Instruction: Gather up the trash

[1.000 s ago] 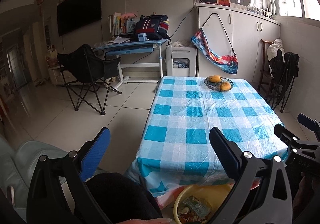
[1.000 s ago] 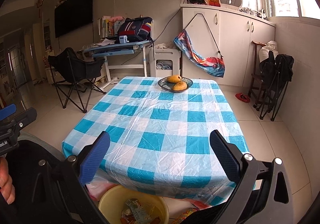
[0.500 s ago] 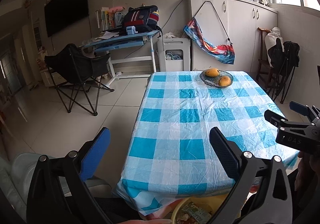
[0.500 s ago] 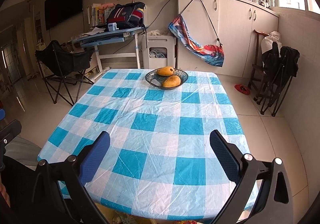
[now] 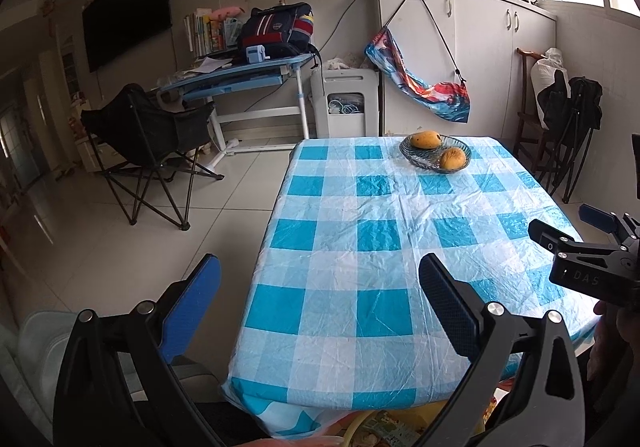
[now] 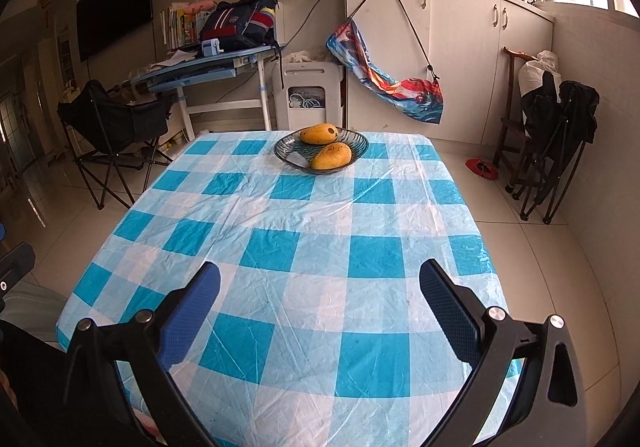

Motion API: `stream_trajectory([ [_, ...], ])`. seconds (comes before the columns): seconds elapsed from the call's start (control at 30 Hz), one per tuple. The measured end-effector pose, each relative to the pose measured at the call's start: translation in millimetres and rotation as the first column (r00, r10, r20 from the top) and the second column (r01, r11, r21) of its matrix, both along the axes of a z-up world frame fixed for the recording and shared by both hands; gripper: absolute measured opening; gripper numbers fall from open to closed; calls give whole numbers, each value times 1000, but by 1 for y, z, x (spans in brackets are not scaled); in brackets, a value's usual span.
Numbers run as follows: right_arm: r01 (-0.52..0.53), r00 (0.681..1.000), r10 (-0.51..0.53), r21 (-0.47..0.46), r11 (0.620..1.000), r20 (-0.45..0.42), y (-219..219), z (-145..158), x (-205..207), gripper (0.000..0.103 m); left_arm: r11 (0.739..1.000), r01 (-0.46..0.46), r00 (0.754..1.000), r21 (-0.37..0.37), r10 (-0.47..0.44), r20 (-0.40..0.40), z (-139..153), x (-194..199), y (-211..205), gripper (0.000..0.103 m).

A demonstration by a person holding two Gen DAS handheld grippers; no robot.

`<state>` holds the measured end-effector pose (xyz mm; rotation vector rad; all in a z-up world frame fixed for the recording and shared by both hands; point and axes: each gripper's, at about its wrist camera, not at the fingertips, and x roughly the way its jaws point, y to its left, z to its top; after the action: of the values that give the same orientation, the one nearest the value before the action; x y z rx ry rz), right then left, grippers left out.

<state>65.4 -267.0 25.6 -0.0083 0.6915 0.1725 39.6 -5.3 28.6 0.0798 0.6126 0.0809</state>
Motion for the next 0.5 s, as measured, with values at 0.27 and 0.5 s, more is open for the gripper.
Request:
stream_trajectory([
  [0.27,-7,1000,7,-4,1000,3,4,0,-1,95,1000,-2,1000,-6,2,8,0,0,2,96],
  [0.5,-5,1000,5,-4,1000,16,7,-1,-1,95,1000,-1,1000,-6,1,10,1,-1,2,96],
])
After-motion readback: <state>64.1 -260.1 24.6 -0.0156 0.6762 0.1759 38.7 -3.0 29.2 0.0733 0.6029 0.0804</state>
